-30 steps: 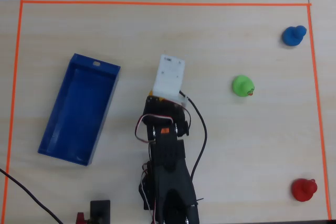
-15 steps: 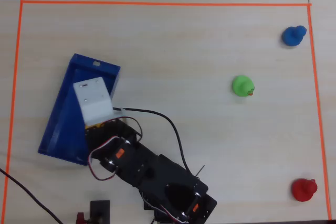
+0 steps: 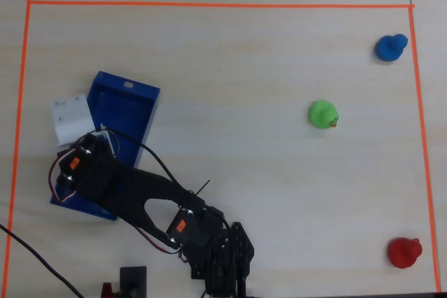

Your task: Grasp yellow duck and put it into box.

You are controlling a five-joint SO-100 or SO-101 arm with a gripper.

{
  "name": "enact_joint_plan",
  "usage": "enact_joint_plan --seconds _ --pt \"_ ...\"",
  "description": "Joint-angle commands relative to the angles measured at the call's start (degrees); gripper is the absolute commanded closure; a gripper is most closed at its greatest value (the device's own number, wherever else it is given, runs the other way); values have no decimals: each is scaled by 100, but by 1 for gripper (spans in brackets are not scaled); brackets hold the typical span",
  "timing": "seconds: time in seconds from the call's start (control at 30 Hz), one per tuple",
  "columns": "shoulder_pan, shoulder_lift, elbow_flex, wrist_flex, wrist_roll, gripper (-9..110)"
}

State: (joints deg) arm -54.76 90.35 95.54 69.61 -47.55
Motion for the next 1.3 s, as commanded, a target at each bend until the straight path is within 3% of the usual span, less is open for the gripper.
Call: enact_joint_plan --seconds 0.0,0.1,0.4,0.5,0.67,0.87,1.27 --pt "0 -26 -299 -62 -44 84" --pt "97 18 -308 -114 -132 75" --pt "782 650 -229 -229 -633 74" --pt "1230 1248 53 -264 -809 80" --pt "2654 3234 1767 -879 -1512 100" --pt "4808 6108 4975 -1881 -3006 101" --pt "5098 9747 7400 633 -3129 101"
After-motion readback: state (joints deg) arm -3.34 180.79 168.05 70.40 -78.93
